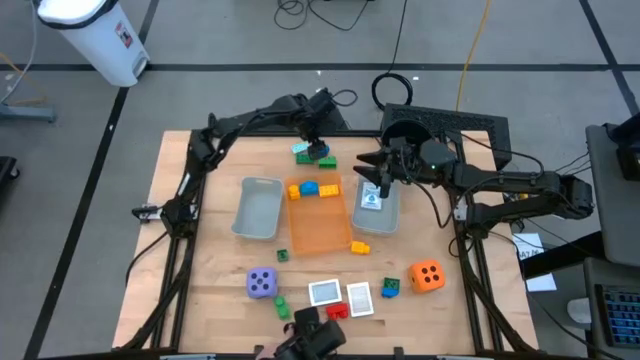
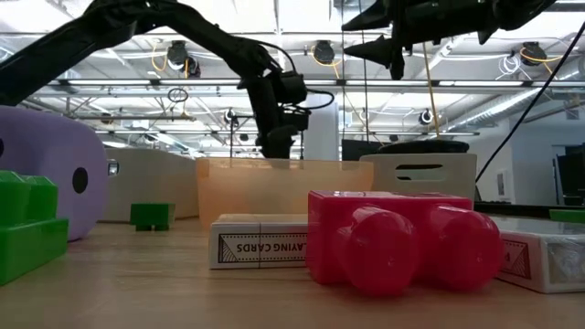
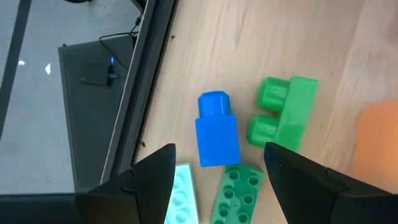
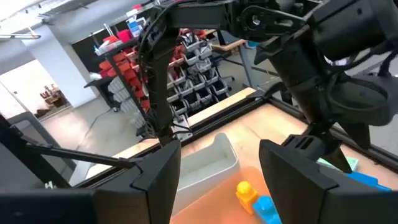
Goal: Pick & Place Toys
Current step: Put the blue game piece block into the orange bin
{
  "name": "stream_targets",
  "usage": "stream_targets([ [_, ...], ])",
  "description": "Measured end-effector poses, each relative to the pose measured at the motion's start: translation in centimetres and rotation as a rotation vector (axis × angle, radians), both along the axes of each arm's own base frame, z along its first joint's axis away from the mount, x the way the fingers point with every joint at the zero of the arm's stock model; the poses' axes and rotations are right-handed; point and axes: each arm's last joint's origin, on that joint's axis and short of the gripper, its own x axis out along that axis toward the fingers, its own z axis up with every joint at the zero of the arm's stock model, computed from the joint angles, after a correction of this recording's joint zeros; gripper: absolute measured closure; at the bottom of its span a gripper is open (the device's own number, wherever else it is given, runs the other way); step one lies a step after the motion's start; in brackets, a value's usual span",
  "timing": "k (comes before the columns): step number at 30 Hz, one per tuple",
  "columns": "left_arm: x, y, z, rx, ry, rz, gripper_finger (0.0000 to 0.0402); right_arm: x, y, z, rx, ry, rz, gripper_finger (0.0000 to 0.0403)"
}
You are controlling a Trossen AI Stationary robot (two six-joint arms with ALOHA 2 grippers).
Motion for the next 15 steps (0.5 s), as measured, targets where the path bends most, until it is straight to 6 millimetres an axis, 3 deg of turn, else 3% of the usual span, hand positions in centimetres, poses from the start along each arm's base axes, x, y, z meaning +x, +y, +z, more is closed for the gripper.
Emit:
stream_targets([
  [15,0.4,0.9,-2.4,-0.042,-0.001,0.071,0.0149,0.0,0.1,-0.1,0.066,-0.002,0.001,0.0193],
])
